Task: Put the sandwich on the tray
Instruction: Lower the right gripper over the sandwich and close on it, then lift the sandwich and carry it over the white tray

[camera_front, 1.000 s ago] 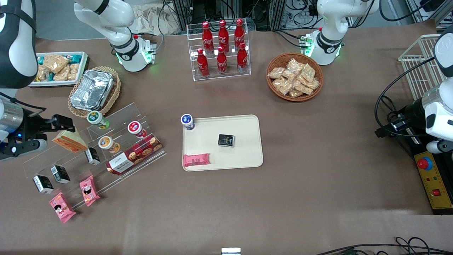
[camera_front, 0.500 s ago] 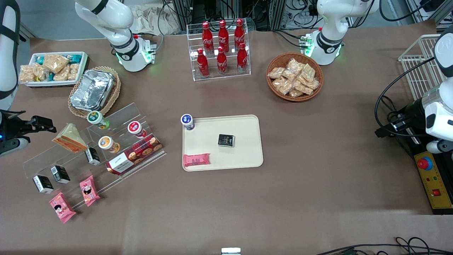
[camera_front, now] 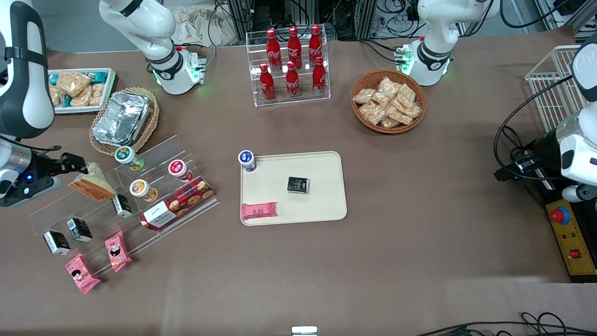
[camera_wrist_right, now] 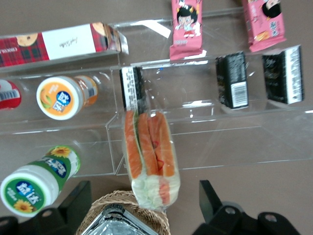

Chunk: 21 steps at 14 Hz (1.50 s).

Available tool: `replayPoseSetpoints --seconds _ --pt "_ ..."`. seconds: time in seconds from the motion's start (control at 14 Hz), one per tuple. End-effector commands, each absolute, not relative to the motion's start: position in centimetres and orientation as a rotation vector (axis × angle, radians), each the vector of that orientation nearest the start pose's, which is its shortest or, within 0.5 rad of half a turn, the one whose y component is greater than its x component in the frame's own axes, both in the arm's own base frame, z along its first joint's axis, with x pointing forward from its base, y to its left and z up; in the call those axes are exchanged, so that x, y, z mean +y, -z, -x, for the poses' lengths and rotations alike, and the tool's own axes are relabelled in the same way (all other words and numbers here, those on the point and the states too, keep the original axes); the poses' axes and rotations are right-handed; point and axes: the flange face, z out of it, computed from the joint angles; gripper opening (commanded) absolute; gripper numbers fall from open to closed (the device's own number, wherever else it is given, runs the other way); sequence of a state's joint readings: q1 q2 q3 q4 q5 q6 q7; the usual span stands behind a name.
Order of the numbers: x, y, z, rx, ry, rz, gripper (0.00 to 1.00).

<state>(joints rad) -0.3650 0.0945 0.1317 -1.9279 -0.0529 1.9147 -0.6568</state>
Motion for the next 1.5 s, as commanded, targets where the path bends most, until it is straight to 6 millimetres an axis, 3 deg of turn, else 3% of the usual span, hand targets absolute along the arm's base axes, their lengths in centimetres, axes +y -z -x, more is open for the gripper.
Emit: replayPoseSetpoints --seconds 0.0,0.36,0.5,0.64,0.79,0.93,1.07,1.29,1.43 --pt "-13.4 -42.4 -53.3 -0.711 -0.155 3.056 0.98" --pt "-13.3 -40.8 -53.1 -0.719 -0.119 3.064 0.97" --pt "-13.5 -40.1 -53.3 -0.727 -0.117 3.060 0.91" --pt "-14.4 -39.4 -53.4 -0.781 -0.110 3.046 0.69" --pt "-14.4 -39.6 -53.5 -0.826 -0.107 3.033 0.20" --pt "-14.4 -40.1 -53.7 -0.823 -0.099 3.034 0.02" --pt "-14.3 -41.7 -54.4 -0.831 -0.074 3.042 0.00" --pt "-14.0 -46.0 -56.2 -0.844 -0.097 3.028 0.00" --pt "-11.3 -50.2 -57.8 -0.915 -0.077 3.015 0.00"
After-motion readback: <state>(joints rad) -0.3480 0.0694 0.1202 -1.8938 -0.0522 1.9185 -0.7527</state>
